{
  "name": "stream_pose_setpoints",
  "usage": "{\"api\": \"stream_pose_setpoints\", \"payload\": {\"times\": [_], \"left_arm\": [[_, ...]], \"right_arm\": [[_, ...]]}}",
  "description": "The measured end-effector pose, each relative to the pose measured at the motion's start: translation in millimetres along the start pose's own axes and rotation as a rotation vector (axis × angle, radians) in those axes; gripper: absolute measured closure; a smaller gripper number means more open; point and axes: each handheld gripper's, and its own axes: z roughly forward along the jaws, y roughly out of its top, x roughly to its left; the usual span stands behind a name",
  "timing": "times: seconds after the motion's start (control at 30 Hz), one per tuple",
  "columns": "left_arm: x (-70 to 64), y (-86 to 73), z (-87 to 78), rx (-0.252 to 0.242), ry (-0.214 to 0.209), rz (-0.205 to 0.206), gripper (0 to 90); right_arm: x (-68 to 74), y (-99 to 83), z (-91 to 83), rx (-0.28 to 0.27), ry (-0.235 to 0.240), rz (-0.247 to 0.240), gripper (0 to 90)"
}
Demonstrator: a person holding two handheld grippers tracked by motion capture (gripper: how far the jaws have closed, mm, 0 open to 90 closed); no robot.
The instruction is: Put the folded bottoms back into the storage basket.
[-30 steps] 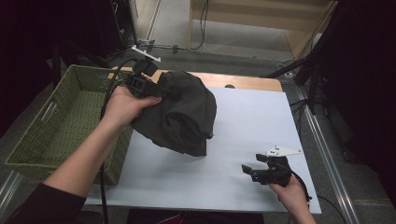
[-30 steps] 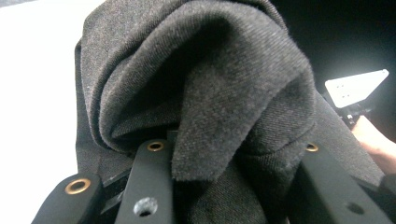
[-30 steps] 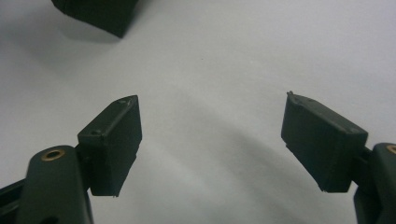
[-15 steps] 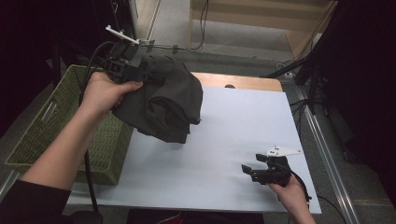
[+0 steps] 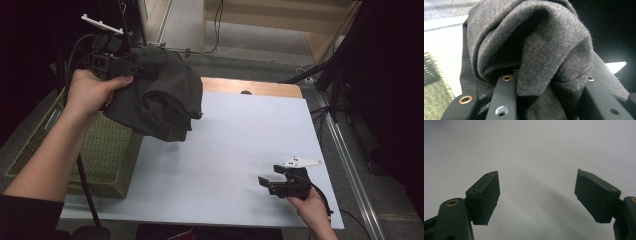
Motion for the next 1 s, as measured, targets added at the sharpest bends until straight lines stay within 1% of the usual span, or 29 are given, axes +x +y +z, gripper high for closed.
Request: {"api": "stream_pose_setpoints", "payload": {"times": [0.13,0.17,0.37,0.43,0.47,0.5,0.53,0.77,1.0], "left_arm": [[6.8,-0.5,-11.9,-0.027,0.011,-0.016,66.1],[8.0,-0.6,-14.8,-0.040,0.014,-0.025,66.1],[18.4,-3.3,-34.1,-0.076,0.028,-0.050,66.1],[24.4,-5.9,-43.1,-0.089,0.044,-0.063,66.1],[24.4,-5.9,-43.1,-0.089,0.044,-0.063,66.1],[28.8,-7.6,-49.3,-0.098,0.055,-0.071,66.1],[28.8,-7.6,-49.3,-0.098,0.055,-0.071,66.0],[44.5,-14.5,-70.1,-0.134,0.078,-0.104,66.1],[58.5,-21.6,-84.1,-0.147,0.106,-0.131,66.0]], "right_arm": [[-0.6,-0.2,0.1,-0.001,0.000,0.000,19.0],[-0.6,-0.1,0.2,0.001,0.000,-0.001,19.0],[-1.1,-0.6,0.0,0.003,-0.003,-0.002,19.1],[-1.4,-0.7,-0.3,0.005,-0.004,0.004,19.0],[-1.4,-0.7,-0.3,0.005,-0.004,0.004,19.0],[-1.1,-0.6,0.5,0.002,-0.004,0.000,19.0],[-1.1,-0.6,0.5,0.002,-0.004,0.000,19.0],[2.3,0.0,3.8,0.014,0.003,-0.016,19.1],[0.9,-0.1,3.3,0.013,0.004,-0.010,19.1]]}}
